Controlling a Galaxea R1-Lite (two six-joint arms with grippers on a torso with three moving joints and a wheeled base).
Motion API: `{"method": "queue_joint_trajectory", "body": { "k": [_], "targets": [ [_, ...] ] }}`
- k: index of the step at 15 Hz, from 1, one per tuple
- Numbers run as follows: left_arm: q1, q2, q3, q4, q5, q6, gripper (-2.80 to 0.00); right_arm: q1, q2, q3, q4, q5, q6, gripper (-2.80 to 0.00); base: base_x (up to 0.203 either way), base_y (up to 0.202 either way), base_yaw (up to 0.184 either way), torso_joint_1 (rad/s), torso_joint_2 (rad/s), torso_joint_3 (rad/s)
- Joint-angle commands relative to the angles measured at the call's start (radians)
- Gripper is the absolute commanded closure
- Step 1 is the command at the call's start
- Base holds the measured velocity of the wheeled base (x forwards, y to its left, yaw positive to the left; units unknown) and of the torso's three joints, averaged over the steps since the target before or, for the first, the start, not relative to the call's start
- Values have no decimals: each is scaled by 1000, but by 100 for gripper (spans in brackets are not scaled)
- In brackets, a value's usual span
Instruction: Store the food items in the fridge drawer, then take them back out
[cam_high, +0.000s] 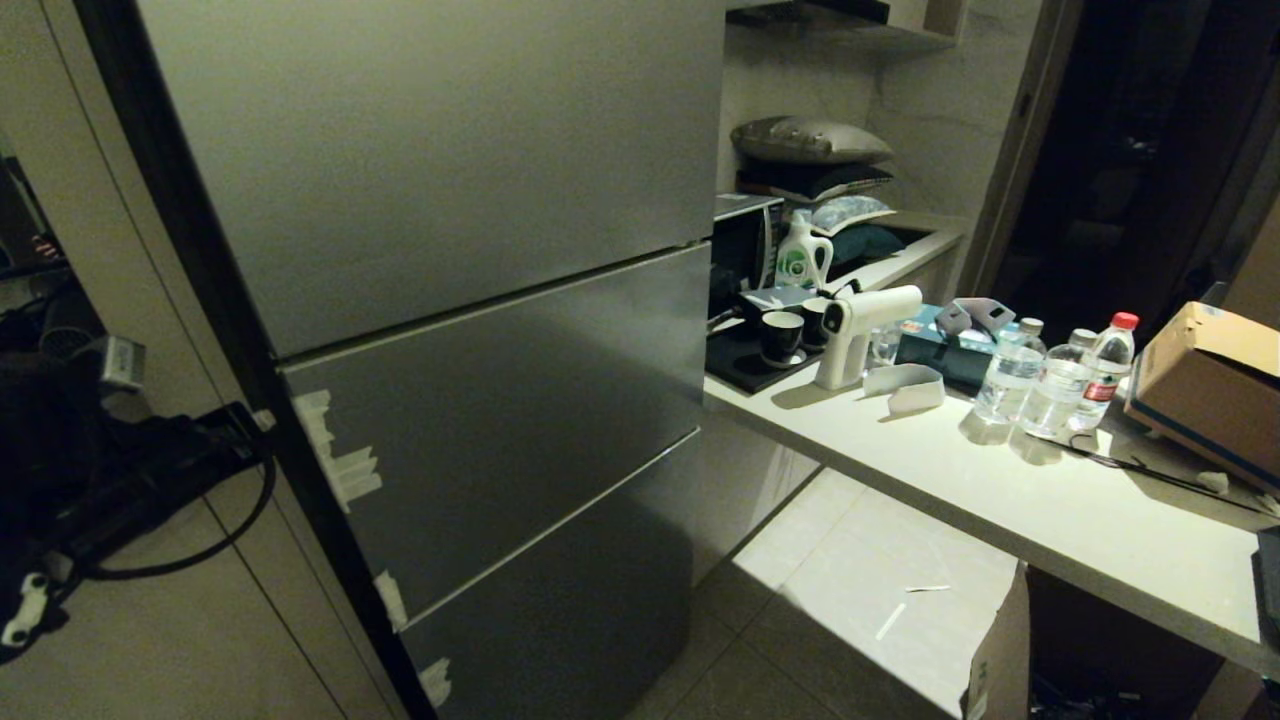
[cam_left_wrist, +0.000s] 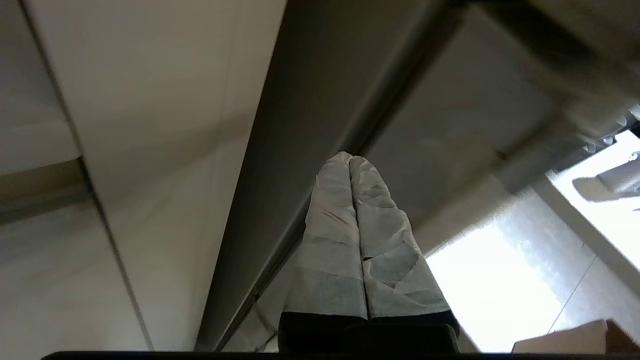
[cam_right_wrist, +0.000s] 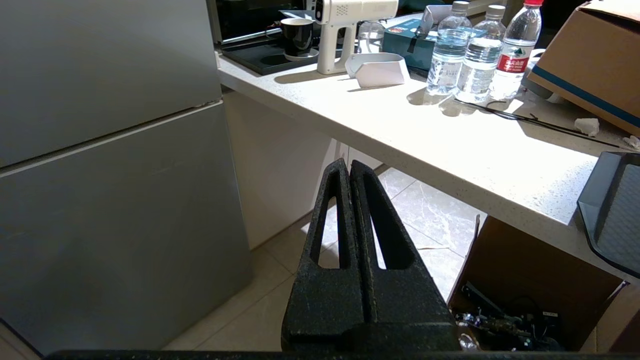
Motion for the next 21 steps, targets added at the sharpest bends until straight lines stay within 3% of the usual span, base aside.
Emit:
{"method": "queue_joint_trajectory", "body": {
  "k": [1,7,17,21],
  "targets": [
    [-4,33,-3,-9,-26,-29,0,0,2,18,-1,-1,0,0,0,0,0,0,0,0],
    [-20,34,1,-9,-71,-72,0,0,2,18,0,0,-1,0,0,0,0,0,0,0],
    [-85,-23,92,-9,-160,-72,0,0,2,18,-1,0,-1,0,0,0,0,0,0,0],
    [-120,-46,115,-9,-168,-71,0,0,2,18,-1,0,-1,0,0,0,0,0,0,0]
  ]
}}
